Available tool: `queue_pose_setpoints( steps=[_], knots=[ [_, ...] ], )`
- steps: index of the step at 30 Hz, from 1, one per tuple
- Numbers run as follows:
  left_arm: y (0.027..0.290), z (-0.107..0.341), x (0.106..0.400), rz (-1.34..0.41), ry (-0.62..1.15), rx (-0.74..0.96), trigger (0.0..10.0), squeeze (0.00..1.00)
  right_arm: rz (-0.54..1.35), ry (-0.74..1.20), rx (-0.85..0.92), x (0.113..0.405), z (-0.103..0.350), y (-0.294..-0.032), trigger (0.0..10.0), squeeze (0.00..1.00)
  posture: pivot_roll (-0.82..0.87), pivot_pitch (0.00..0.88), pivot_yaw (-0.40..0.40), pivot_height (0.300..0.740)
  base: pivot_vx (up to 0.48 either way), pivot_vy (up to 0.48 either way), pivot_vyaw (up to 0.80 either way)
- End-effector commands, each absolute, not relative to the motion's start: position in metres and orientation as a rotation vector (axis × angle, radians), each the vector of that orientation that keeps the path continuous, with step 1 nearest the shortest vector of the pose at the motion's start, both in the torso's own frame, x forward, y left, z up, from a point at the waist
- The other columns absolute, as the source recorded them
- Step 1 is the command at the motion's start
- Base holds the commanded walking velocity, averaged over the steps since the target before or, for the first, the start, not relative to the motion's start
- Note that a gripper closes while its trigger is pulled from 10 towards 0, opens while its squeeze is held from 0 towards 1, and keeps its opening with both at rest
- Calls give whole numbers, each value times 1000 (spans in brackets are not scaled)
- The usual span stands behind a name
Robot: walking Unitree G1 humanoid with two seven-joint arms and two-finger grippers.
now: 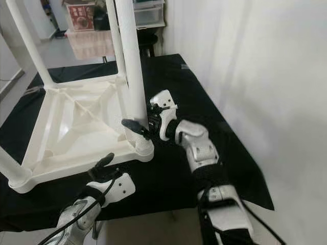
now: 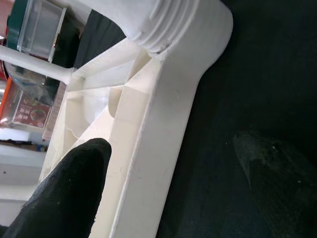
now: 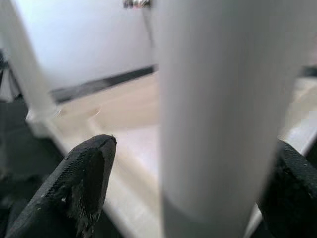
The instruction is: Building children table
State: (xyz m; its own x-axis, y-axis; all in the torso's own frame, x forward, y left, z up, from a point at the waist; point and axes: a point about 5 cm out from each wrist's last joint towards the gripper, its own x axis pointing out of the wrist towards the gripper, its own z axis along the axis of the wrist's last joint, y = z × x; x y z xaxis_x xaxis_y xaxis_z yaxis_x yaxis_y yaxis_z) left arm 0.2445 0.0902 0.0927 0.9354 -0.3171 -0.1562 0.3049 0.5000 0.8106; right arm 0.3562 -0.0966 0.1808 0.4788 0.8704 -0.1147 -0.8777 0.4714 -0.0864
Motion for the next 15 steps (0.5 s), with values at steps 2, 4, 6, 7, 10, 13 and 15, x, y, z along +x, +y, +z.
queue_pose_setpoints(
  steps=[2,4,6,7,10,13,15],
  knots=[
    [95,85,244,-359,38,987,10000,0,1112,89,-183,351,169,-101,10000,0,-35,0,19,740,0,0,0],
    [95,85,243,-355,38,985,10000,0,1107,101,-192,349,165,-106,10000,0,-35,0,19,740,0,0,0],
    [98,86,241,-335,26,986,10000,0,1089,112,-164,342,160,-120,10000,0,-42,0,27,740,0,0,0],
    [98,86,241,-335,26,986,10000,0,1089,112,-164,342,160,-120,10000,0,-42,0,27,740,0,0,0],
    [103,93,238,-303,-12,888,10000,0,1058,96,-96,332,162,-143,10000,0,-52,0,32,740,0,0,0],
    [112,106,237,-230,-26,695,10000,0,1058,79,-54,319,165,-158,10000,0,-60,0,32,740,0,0,0],
    [122,117,239,-165,-34,531,10000,0,1070,87,-39,306,161,-165,10000,0,-64,0,31,740,0,0,0]
  ],
)
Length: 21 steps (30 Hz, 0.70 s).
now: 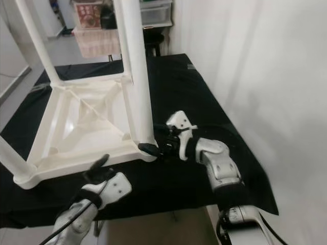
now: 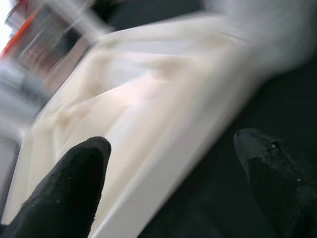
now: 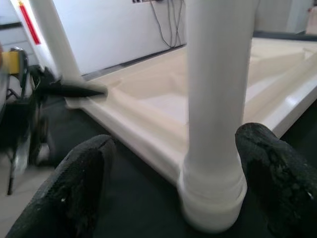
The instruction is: Building children table
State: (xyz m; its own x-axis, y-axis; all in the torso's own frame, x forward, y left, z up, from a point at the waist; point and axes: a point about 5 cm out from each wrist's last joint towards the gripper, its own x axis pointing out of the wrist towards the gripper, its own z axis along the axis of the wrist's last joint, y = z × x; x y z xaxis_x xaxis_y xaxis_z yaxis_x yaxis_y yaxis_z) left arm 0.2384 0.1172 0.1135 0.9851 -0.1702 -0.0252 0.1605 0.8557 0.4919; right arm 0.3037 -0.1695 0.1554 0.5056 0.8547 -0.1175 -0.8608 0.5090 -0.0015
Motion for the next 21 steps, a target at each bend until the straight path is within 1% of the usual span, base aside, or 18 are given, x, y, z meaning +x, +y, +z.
queue_pose_setpoints(
  steps=[1,2,3,4,7,8,9,11,12,13,14,15,16,17,18,19,21],
  knots=[
    [134,126,240,-97,-48,365,10000,0,1044,106,-41,294,153,-166,10000,0,-70,0,32,740,0,0,0],
    [145,133,240,-35,-61,209,10000,0,993,118,-61,286,145,-165,10000,0,-80,0,37,740,0,0,0],
    [152,137,239,7,-79,102,10000,0,915,108,-100,285,138,-163,10000,0,-82,0,39,740,0,0,0],
    [159,139,239,58,-87,18,10000,0,747,105,-105,290,130,-161,10000,0,-88,0,45,740,0,0,0],
    [159,139,239,58,-87,18,10000,0,747,105,-105,290,130,-161,10000,0,-88,0,45,740,0,0,0],
    [162,140,239,87,-91,-27,10000,0,635,104,-104,294,126,-160,10000,0,-96,0,51,740,0,0,0],
    [167,141,238,99,-99,-4,10000,0,568,91,-176,295,122,-155,10000,0,-97,0,53,740,0,0,0],
    [175,139,233,144,-133,-78,10000,0,622,44,-374,288,119,-142,10000,0,-94,0,53,740,0,0,0],
    [175,139,233,144,-133,-78,10000,0,622,44,-374,288,119,-142,10000,0,-94,0,53,740,0,0,0],
    [176,137,231,145,-136,-109,10000,0,658,35,-434,286,119,-137,10000,0,-93,0,53,740,0,0,0],
    [176,135,228,125,-142,-121,10000,0,711,13,-548,283,120,-132,10000,0,-93,0,51,740,0,0,0],
    [176,135,228,125,-142,-121,10000,0,711,13,-548,283,120,-132,10000,0,-93,0,51,740,0,0,0],
    [174,134,226,98,-144,-129,10000,0,742,-8,-655,280,121,-128,10000,0,-93,0,51,740,0,0,0],
    [174,134,226,98,-144,-129,10000,0,742,-8,-655,280,121,-128,10000,0,-93,0,51,740,0,0,0],
    [173,132,225,79,-145,-135,10000,0,772,-33,-730,278,121,-125,10000,0,-90,0,47,740,0,0,0],
    [173,132,225,79,-145,-135,10000,0,772,-33,-730,278,121,-125,10000,0,-90,0,47,740,0,0,0],
    [171,129,224,44,-144,-127,10000,0,801,-38,-743,275,118,-116,10000,0,-88,0,45,740,0,0,0]
  ],
)
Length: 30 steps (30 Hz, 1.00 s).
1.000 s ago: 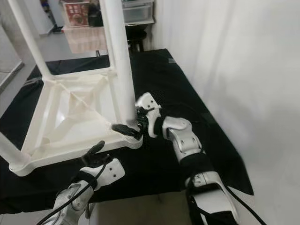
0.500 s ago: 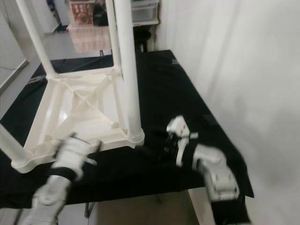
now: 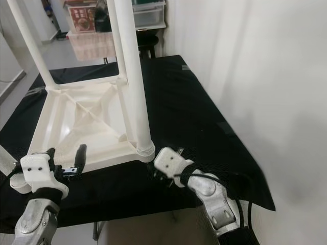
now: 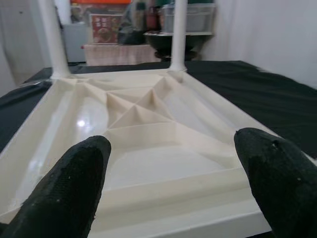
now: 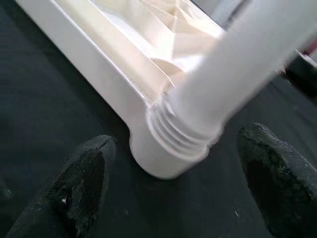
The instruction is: Building children table
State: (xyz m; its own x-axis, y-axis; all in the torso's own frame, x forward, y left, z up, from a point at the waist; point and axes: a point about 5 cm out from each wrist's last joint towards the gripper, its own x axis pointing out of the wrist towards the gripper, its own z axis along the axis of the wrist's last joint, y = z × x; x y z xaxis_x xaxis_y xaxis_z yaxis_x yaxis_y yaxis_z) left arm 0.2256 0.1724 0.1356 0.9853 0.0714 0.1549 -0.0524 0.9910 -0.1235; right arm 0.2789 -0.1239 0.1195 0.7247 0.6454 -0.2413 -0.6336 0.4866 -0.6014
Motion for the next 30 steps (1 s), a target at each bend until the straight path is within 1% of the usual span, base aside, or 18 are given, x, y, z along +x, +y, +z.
queue_pose_setpoints(
  steps=[1,5,6,7,8,10,11,12,13,14,16,17,18,20,21,22,25,30],
  knots=[
    [170,128,224,29,-143,-113,10000,0,790,-40,-735,277,118,-111,10000,0,-90,0,49,740,0,0,0],
    [170,128,225,15,-143,-111,10000,0,754,-52,-740,279,119,-106,10000,0,-90,0,49,740,0,0,0],
    [170,128,225,8,-144,-113,10000,0,780,6,-724,279,110,-105,10000,0,-92,0,46,740,0,0,0],
    [170,128,225,8,-144,-113,10000,0,780,6,-724,279,110,-105,10000,0,-92,0,46,740,0,0,0],
    [169,127,226,-4,-144,-124,10000,0,827,66,-730,281,96,-103,10000,0,-88,0,43,740,0,0,0],
    [169,126,226,-8,-146,-128,10000,0,853,83,-729,282,93,-102,10000,0,-90,0,42,740,0,0,0],
    [169,126,226,-10,-147,-131,10000,0,801,47,-769,291,97,-106,10000,0,-90,0,41,740,0,0,0],
    [169,126,226,-10,-147,-131,10000,0,801,47,-769,291,97,-106,10000,0,-90,0,41,740,0,0,0],
    [169,125,227,-11,-147,-131,10000,0,761,21,-795,297,101,-110,10000,0,-90,0,41,740,0,0,0],
    [169,125,227,-14,-147,-137,10000,0,731,-11,-847,305,104,-112,10000,0,-89,0,42,740,0,0,0],
    [168,124,227,-17,-148,-139,10000,0,704,-15,-875,311,105,-114,10000,0,-88,0,40,740,0,0,0],
    [168,124,228,-19,-150,-141,10000,0,713,-45,-948,309,104,-110,10000,0,-88,0,39,740,0,0,0],
    [168,124,228,-19,-150,-141,10000,0,713,-45,-948,309,104,-110,10000,0,-88,0,39,740,0,0,0],
    [167,122,228,-23,-153,-142,10000,0,830,-54,-989,286,91,-94,10000,0,-94,0,34,740,0,0,0],
    [167,122,228,-25,-154,-142,10000,0,854,-52,-976,276,89,-91,10000,0,-96,0,29,740,0,0,0],
    [167,122,228,-25,-154,-142,10000,0,854,-52,-976,276,89,-91,10000,0,-96,0,29,740,0,0,0],
    [167,122,228,-27,-156,-143,10000,0,759,-6,-878,274,92,-104,10000,0,-96,0,29,740,0,0,0],
    [168,121,227,-30,-158,-139,10000,0,666,-22,-883,274,92,-115,10000,0,-93,0,29,740,0,0,0]
  ],
)
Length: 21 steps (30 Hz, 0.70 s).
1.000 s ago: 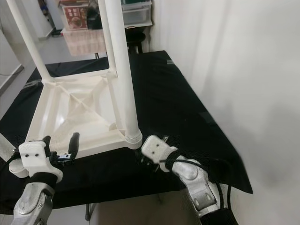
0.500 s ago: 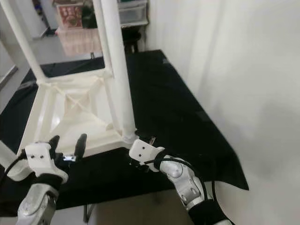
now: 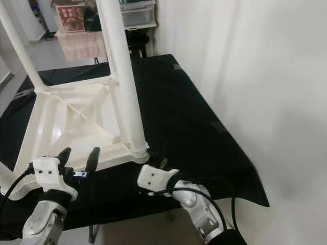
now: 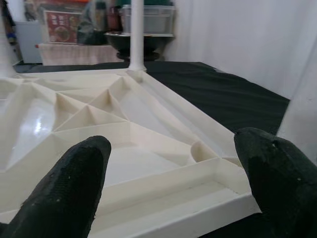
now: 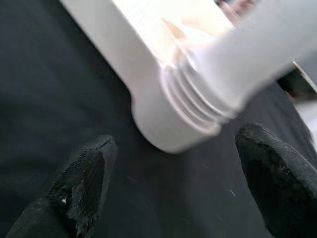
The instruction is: Building children table
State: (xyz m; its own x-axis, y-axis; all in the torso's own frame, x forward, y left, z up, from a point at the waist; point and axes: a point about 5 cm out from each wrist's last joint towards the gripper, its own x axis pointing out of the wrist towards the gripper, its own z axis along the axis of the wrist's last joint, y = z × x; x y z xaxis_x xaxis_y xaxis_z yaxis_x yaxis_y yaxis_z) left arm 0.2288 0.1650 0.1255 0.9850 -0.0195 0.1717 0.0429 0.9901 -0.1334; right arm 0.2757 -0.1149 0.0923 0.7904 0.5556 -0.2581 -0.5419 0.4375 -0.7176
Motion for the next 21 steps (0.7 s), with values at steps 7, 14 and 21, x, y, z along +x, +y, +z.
queue_pose_setpoints(
  steps=[7,14,21],
  knots=[
    [171,122,227,-32,-159,-135,10000,0,630,-21,-888,274,91,-119,10000,0,-103,0,50,740,0,0,0],
    [172,123,228,-43,-154,-127,10000,0,727,-32,-796,278,93,-112,10000,0,-107,0,65,740,0,0,0],
    [171,123,228,-44,-155,-120,10000,0,738,-10,-770,278,92,-113,10000,0,-113,0,64,740,0,0,0]
  ],
)
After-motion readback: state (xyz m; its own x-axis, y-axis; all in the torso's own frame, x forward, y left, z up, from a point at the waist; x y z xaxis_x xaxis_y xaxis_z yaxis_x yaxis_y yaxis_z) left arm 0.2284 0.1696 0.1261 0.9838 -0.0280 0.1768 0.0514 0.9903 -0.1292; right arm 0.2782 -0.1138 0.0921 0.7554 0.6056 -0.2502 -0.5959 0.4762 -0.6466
